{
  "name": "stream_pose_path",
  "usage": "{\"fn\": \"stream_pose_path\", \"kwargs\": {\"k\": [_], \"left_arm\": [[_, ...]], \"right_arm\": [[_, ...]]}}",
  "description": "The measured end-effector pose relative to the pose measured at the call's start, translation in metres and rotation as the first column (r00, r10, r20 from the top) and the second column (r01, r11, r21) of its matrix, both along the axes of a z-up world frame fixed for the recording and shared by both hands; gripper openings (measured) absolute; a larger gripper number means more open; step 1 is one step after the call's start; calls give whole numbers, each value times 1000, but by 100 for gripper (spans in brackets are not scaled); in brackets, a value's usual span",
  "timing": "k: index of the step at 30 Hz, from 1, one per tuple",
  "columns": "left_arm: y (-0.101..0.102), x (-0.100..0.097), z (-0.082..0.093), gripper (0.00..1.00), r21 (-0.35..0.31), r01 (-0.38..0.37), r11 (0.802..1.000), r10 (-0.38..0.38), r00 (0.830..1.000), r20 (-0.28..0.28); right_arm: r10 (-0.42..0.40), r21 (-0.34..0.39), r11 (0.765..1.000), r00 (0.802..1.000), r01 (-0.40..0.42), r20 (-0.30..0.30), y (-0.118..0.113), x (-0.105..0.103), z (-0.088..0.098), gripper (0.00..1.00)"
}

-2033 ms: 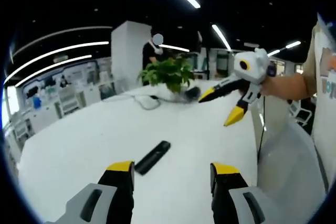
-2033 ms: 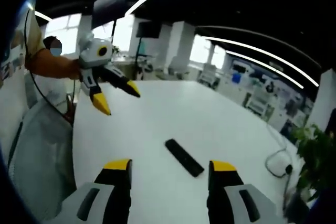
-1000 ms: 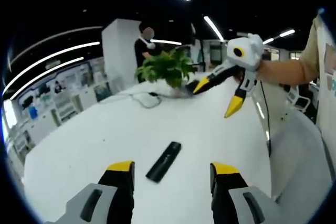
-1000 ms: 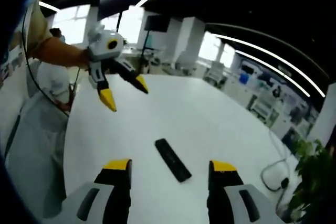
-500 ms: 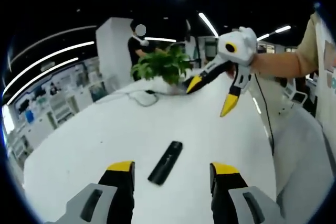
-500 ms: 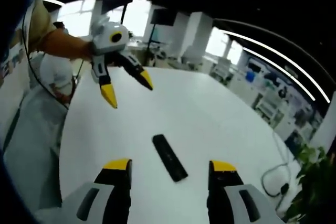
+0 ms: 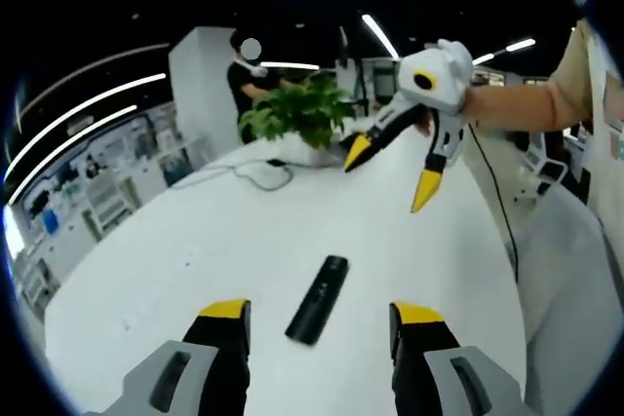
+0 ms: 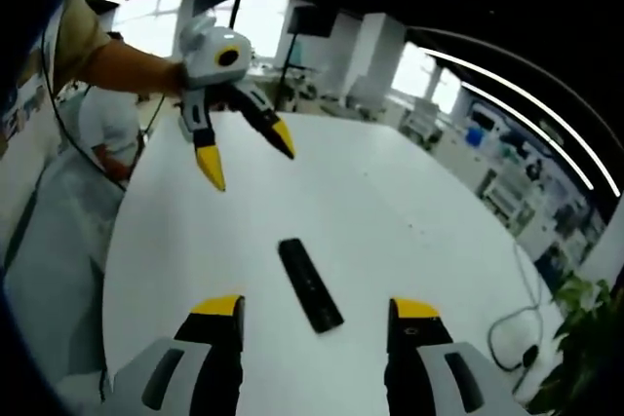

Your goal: Press the specified remote control buttons in sequence, fully releasing each button before pressing the next.

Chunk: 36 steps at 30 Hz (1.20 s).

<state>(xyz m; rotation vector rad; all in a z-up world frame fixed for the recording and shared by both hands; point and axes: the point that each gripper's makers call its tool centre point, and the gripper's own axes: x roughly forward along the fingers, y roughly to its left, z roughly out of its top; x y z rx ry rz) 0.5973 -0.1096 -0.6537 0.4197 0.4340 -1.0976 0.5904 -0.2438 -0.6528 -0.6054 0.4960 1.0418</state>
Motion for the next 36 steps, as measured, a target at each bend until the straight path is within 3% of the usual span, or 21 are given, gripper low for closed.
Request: {"fn": "stream_pose_path", "kwargs": {"k": [22,36], "left_arm": [[-12,11,-17,58,66,58,996,-56,998,-30],[-13,25,-37,58,125,99,987,-92,994,-67]], "right_arm": [[46,-59,997,997,-49,-56,2,18,-23,56],[107,-113,987,990,-117,-90,7,30,-38,55]]}}
